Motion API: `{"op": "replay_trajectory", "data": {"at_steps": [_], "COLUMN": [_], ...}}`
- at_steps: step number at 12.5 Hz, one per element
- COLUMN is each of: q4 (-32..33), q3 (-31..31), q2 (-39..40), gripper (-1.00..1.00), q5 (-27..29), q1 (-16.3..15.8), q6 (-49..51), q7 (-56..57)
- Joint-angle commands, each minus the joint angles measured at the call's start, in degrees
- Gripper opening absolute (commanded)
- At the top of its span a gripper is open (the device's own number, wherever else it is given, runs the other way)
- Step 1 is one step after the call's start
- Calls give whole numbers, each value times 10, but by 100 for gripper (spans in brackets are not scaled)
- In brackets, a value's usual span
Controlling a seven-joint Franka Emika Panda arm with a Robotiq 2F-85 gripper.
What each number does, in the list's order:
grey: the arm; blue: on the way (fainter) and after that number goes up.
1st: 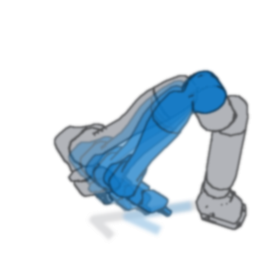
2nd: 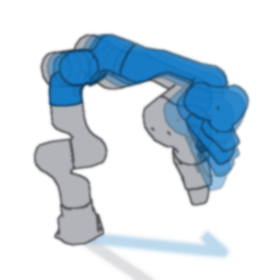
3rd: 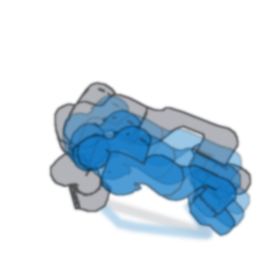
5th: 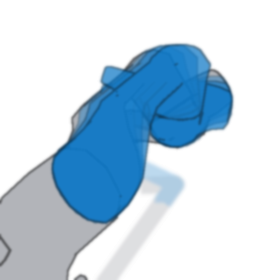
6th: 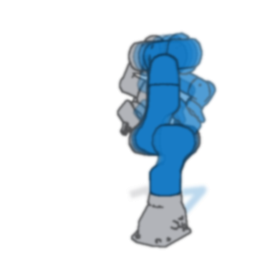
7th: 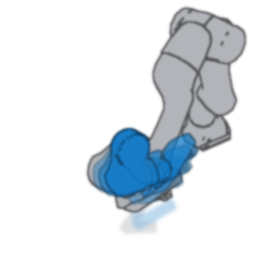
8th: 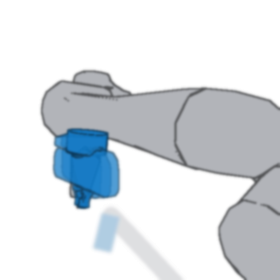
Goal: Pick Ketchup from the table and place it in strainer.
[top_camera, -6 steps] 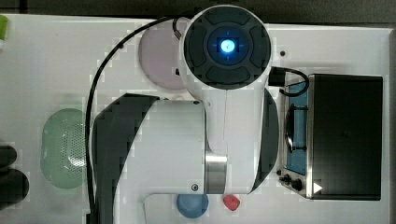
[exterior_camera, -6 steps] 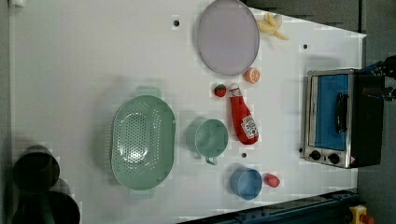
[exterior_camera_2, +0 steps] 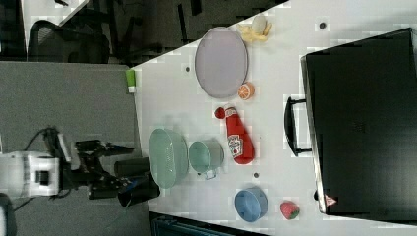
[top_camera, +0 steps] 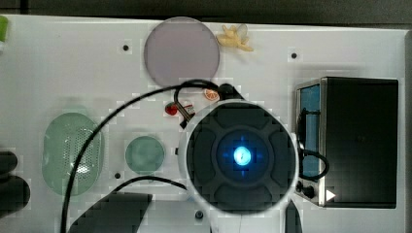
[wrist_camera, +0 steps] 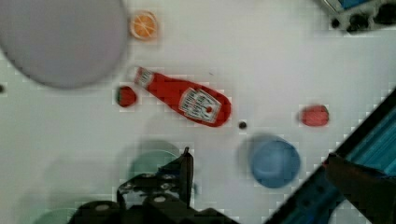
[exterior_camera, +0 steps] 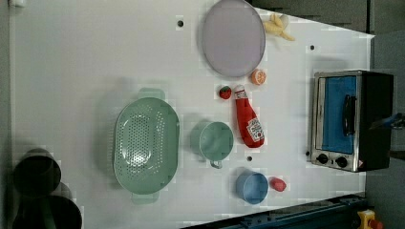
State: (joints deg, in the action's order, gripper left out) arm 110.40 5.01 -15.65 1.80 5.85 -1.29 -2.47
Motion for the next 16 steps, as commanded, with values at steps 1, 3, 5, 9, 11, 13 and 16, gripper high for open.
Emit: {"op": "replay_trajectory", "data": {"at_steps": [1, 3, 5, 9, 11, 13, 16], "q4": [13, 30, 50, 109, 148, 193, 254], "q3": [7, 13, 20, 33, 35, 35, 35], "q2": [54, 76, 97, 121, 123, 126, 137], "gripper": [100, 100, 100, 100, 100, 100, 100], "q5": [0, 0, 0, -1, -1, -1, -1], "q1": [14, 12, 11, 9, 8, 8, 8], "q6": [-25, -71, -125, -230, -283, -331, -409], "q7": [22, 57, 154, 421, 528, 582, 581]}}
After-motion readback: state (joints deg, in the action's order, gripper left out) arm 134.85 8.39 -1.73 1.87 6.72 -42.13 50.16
